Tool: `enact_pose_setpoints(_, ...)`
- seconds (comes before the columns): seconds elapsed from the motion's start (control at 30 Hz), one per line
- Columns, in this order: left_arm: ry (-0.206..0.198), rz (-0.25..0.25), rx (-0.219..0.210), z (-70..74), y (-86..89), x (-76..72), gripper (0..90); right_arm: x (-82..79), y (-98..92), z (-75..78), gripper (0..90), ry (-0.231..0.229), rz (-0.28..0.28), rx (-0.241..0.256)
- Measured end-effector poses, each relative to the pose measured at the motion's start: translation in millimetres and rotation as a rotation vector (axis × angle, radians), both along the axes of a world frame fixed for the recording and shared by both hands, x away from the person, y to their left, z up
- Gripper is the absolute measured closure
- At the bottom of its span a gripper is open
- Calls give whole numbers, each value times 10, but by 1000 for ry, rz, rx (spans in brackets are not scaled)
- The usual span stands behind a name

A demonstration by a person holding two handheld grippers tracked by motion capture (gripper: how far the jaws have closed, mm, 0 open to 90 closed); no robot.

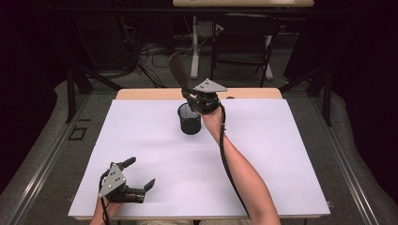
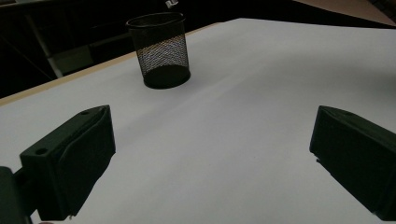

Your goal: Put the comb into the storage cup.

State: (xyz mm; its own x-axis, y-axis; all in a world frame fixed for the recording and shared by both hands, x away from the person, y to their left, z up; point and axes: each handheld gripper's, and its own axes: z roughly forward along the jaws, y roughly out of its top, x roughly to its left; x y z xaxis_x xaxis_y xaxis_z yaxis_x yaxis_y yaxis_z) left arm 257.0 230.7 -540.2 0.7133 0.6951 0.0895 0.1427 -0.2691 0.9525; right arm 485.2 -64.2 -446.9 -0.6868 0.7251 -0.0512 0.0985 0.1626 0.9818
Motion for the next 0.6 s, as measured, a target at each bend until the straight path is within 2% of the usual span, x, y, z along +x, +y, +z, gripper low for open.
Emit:
enact_pose_setpoints(0.3,4,-3,1,-5,-4,0,1,35,-13,-10,725,-2,-2,-7)
enact_pose_setpoints(0.6,6,1,0,-8,-1,4,1,82,24,-83,725,15,1,-20)
